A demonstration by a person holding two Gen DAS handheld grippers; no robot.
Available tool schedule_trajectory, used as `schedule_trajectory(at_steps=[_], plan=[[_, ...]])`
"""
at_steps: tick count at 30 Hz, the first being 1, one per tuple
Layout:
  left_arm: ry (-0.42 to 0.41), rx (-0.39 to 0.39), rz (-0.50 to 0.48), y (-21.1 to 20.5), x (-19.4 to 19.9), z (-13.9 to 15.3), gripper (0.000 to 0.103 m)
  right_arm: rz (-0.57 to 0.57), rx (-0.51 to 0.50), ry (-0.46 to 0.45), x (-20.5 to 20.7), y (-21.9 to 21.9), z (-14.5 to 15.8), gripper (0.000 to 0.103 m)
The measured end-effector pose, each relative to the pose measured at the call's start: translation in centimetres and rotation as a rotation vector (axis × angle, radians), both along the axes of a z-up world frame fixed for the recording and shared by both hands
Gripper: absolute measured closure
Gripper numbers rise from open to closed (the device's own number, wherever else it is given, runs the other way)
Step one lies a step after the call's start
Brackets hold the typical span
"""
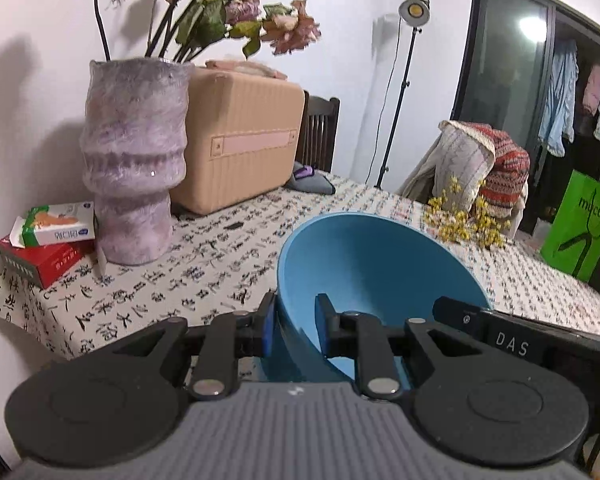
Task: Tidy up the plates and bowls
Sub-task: 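Carry the blue bowl with both grippers toward the blue bowl by the flower vase, then lower the blue bowl into the other blue bowl and open both grippers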
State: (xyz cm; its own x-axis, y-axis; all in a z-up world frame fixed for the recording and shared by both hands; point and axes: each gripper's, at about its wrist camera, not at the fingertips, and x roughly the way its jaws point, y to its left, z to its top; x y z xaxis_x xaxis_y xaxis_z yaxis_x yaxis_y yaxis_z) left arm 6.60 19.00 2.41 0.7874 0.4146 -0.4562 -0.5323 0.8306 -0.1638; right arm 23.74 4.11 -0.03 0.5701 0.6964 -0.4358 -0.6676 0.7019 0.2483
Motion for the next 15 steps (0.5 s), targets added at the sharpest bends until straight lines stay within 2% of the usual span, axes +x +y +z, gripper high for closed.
schedule_trajectory(at_steps=[15], plan=[[0.059,0.008,0.004,0.0,0.6,-1.4,0.082,0.001,-0.089,-0.081,-0.8,1.0,-1.4,0.087]])
